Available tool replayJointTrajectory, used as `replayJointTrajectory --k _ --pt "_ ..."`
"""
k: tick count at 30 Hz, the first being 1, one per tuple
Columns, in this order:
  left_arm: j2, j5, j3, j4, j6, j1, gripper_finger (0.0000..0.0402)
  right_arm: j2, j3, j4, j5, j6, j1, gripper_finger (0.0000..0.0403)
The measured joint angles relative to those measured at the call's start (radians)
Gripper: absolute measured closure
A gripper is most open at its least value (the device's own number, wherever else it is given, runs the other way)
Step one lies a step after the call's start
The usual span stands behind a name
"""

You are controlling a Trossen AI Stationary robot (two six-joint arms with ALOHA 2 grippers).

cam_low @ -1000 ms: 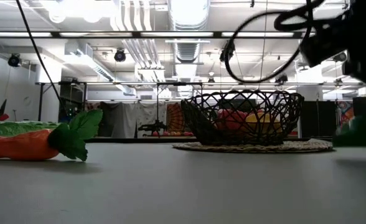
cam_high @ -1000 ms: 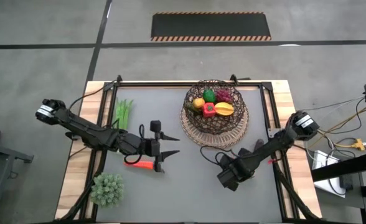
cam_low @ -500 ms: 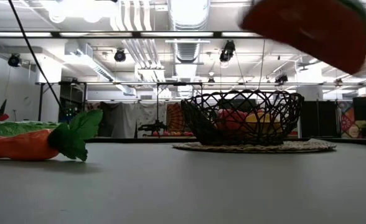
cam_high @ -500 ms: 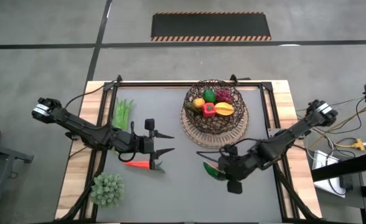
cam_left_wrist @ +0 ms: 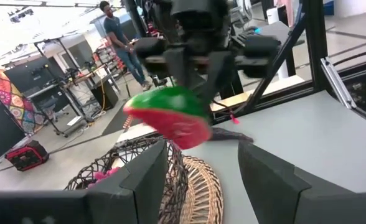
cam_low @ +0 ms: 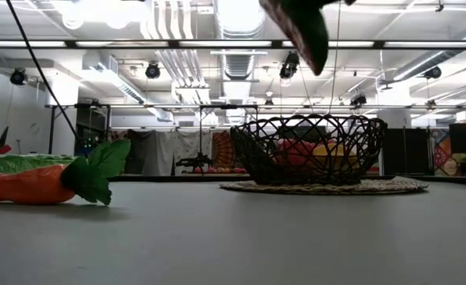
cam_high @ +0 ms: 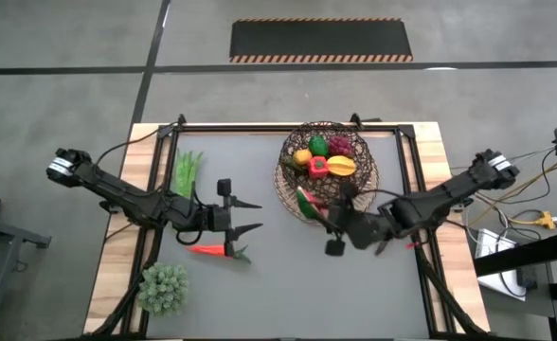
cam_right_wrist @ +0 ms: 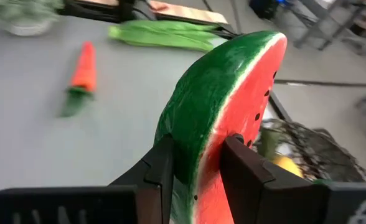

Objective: Build produce basket
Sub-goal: Put the green and red watermelon into the basket, then put the orange carrot into the basket

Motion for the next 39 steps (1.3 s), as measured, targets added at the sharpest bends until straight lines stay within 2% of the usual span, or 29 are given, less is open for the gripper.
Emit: replayJointTrajectory --k 5,13,24,39 --pt "0.000 0.000 -0.010 -0.001 -0.002 0.000 0.0221 0.000 -0.011 0.003 0.034 0.057 -0.103 0.0310" --pt "0.000 0.000 -0.011 -0.001 -0.002 0.000 0.0221 0.000 -0.131 -0.027 0.096 0.392 -0.227 0.0310" --pt "0.001 0.000 -0.017 -0.002 -0.002 0.000 0.0221 0.000 -0.271 -0.014 0.096 0.597 -0.302 0.0306" --pt "0.001 0.000 -0.017 -0.002 -0.008 0.000 0.0221 0.000 -0.301 -0.014 0.097 0.624 -0.337 0.0198"
